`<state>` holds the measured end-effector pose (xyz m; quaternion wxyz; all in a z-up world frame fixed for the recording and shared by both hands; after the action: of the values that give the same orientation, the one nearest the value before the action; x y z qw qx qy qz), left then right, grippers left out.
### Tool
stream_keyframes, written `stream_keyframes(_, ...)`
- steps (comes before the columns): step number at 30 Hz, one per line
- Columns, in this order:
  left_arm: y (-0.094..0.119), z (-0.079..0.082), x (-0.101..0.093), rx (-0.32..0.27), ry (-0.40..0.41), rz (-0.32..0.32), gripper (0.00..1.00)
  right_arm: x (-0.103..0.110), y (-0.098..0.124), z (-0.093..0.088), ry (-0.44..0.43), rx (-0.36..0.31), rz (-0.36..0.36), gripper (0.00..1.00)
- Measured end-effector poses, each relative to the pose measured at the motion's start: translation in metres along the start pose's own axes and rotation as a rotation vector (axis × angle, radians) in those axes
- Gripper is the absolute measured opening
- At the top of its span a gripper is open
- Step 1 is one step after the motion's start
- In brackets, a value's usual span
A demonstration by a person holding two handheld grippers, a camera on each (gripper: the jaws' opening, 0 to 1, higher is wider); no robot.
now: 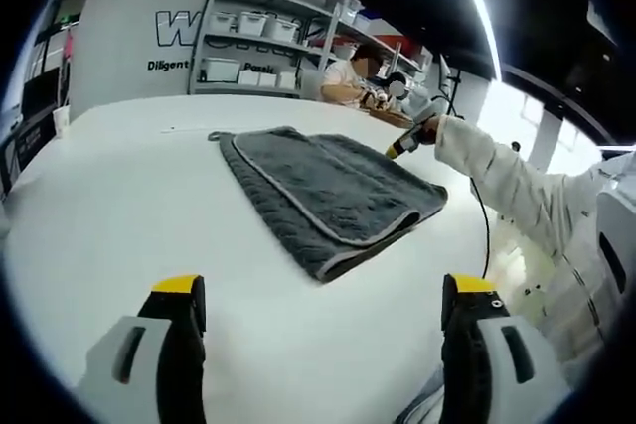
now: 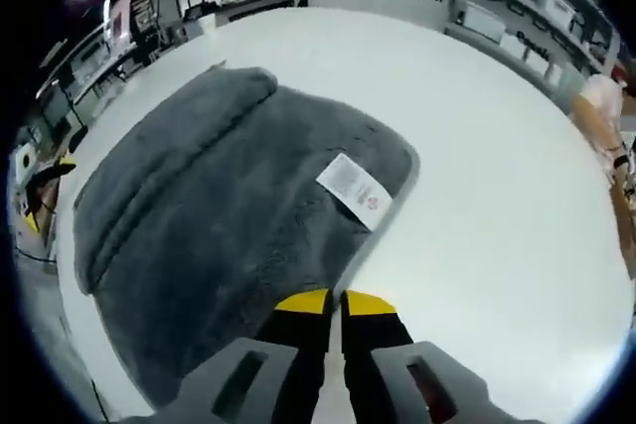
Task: Open the folded towel by lifting each exposed corner and separating the folded layers until the towel lies flat within the target outline without major curled edges
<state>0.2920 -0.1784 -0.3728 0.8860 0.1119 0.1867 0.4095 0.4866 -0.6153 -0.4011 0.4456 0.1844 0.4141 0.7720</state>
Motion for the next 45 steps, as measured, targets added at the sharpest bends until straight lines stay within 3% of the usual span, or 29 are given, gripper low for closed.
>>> stream_keyframes(8,0.001,0.000,0.000,-0.002,-0.001,0.002,0.98,-0.010,-0.001,0.002,0.192,0.131,-0.173,0.00)
stream_keyframes(18,0.002,-0.001,0.002,-0.006,0.005,0.003,0.97,-0.002,-0.006,0.006,0.425,0.268,-0.328,0.00)
stream_keyframes(22,0.003,-0.002,0.003,-0.003,0.004,0.007,0.97,0.000,-0.009,0.006,0.459,0.292,-0.357,0.00)
stream_keyframes(25,0.004,-0.002,0.004,-0.007,0.008,0.008,0.97,-0.004,-0.007,0.007,0.405,0.258,-0.330,0.00)
stream_keyframes(27,0.004,-0.002,0.005,-0.011,0.010,0.007,0.97,-0.008,-0.002,0.009,0.326,0.212,-0.292,0.00)
stream_keyframes(30,0.005,-0.001,0.005,-0.012,0.008,0.009,0.97,-0.019,0.009,0.013,0.231,0.147,-0.259,0.08)
stream_keyframes(32,0.006,-0.001,0.006,-0.014,0.009,0.011,0.97,-0.028,0.013,0.016,0.162,0.087,-0.210,0.13)
stream_keyframes(35,0.007,-0.001,0.006,-0.016,0.009,0.013,0.97,-0.046,0.019,0.023,0.117,-0.011,-0.203,0.12)
stream_keyframes(38,0.008,-0.001,0.007,-0.014,0.009,0.020,0.97,-0.057,0.020,0.031,0.006,-0.104,-0.143,0.12)
stream_keyframes(41,0.008,0.000,0.007,-0.015,0.007,0.023,0.97,-0.062,0.014,0.038,-0.077,-0.145,-0.091,0.11)
stream_keyframes(45,0.009,0.002,0.006,-0.018,0.002,0.028,0.98,-0.063,0.001,0.047,-0.109,-0.145,-0.039,0.10)
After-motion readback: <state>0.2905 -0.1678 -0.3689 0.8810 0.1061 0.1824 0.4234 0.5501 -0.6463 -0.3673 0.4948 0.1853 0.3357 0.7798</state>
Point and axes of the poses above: the point that each gripper's makers call its tool centre point, and the gripper's own axes: y roughly backward along the fingers, x roughly to its left, z roughly out of its top, the point moved 5 cm from there along y, roughly backward along the fingers, and after that the axes turned 7 degrees about -x, right-handed, at the moved point
